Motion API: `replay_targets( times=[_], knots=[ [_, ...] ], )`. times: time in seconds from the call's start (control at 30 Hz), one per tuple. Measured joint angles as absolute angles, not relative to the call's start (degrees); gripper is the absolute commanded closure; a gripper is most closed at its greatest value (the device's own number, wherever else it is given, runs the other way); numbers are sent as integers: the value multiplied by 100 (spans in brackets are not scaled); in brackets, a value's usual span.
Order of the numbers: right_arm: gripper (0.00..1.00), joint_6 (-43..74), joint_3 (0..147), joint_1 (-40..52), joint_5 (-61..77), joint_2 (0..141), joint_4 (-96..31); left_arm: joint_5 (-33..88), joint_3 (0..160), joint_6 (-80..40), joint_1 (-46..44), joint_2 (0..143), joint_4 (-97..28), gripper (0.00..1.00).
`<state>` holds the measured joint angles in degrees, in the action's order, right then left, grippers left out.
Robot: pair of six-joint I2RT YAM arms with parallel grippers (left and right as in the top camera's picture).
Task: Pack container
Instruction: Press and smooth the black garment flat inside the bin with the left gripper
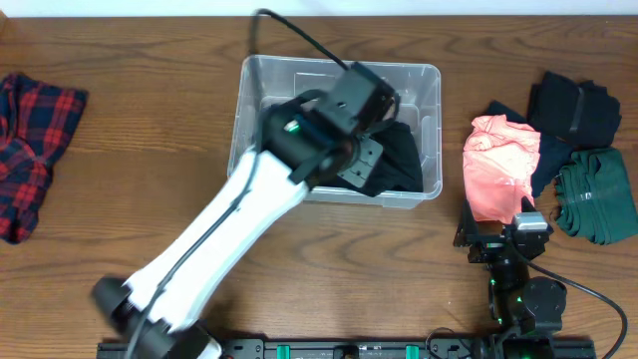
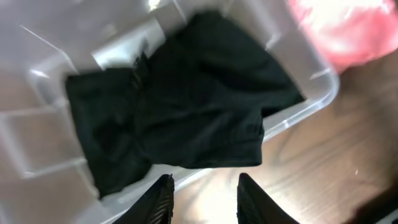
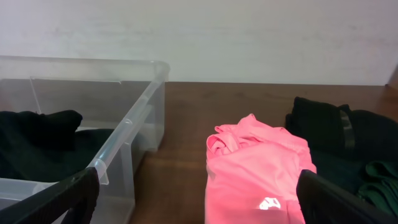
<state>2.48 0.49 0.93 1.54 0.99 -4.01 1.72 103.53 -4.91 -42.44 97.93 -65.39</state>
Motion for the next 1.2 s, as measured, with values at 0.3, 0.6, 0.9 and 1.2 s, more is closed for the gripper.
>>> replay_targets(
  times=[0.3,0.6,0.9,1.2],
  knots=[
    [1,252,49,93,156,99,-401,563,10350,-602,-4244,10263,-6571,66],
    [1,252,49,93,156,99,-401,762,10353,-607,-4244,10825,-6401,66],
    [1,255,49,93,154,99,-401,777,10353,-620,-4244,11441,-5885,66],
    [1,255,49,93,156,99,-401,563,10353,-617,-4244,11778,-5282,66]
  ],
)
